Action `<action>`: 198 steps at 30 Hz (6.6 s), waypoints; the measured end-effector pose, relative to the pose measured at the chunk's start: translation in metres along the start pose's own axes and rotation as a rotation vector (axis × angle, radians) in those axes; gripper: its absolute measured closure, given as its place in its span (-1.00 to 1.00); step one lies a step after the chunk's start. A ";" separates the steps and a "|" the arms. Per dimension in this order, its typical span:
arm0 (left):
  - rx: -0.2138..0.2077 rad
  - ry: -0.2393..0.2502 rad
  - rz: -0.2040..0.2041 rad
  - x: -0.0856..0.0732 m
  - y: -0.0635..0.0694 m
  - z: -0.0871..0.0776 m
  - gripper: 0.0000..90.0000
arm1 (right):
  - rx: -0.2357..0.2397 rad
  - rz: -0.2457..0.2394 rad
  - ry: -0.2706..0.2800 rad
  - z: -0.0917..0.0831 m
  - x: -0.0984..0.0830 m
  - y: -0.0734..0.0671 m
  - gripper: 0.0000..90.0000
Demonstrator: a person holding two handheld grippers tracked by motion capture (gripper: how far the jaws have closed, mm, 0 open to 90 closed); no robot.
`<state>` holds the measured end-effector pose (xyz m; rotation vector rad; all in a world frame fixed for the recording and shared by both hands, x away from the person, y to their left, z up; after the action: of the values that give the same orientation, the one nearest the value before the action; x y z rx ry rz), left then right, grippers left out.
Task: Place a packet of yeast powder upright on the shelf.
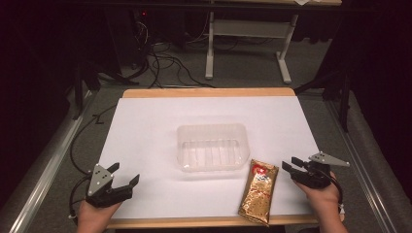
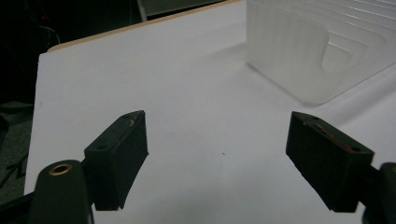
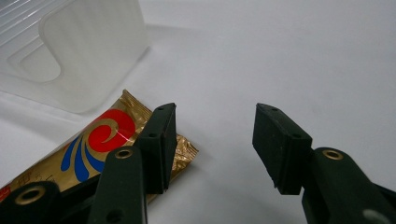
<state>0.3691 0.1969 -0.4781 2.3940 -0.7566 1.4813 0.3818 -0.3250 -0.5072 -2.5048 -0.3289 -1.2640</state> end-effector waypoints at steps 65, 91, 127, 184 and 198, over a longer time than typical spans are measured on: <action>-0.023 -0.030 0.035 -0.003 0.007 0.005 -0.52 | 0.092 -0.043 -0.180 0.037 -0.018 -0.025 0.16; -0.021 -0.014 0.042 0.001 0.005 0.007 -0.52 | -0.156 -0.068 -0.169 0.027 -0.012 0.013 1.00; -0.046 0.004 -0.035 0.030 0.015 0.052 -0.50 | -0.013 -0.082 -0.082 -0.039 -0.038 -0.020 1.00; -0.063 0.000 -0.012 0.019 0.015 0.033 -0.50 | 0.011 -0.012 -0.030 -0.015 -0.020 -0.023 0.23; -0.066 0.002 -0.001 0.021 0.017 0.035 -0.50 | -0.015 0.165 -0.005 -0.021 -0.027 0.012 0.07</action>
<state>0.3942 0.1602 -0.4771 2.3438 -0.7908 1.4349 0.3551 -0.3460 -0.5191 -2.4900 -0.1107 -1.1995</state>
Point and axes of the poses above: each handheld gripper's, and its own axes: z roughly forward along the jaws, x roughly out of its top, y roughly to its right, the point moved 10 cm from there along z, roughly forward along the jaws, and after that the axes turned 1 degree about z, right-handed, at the moved point
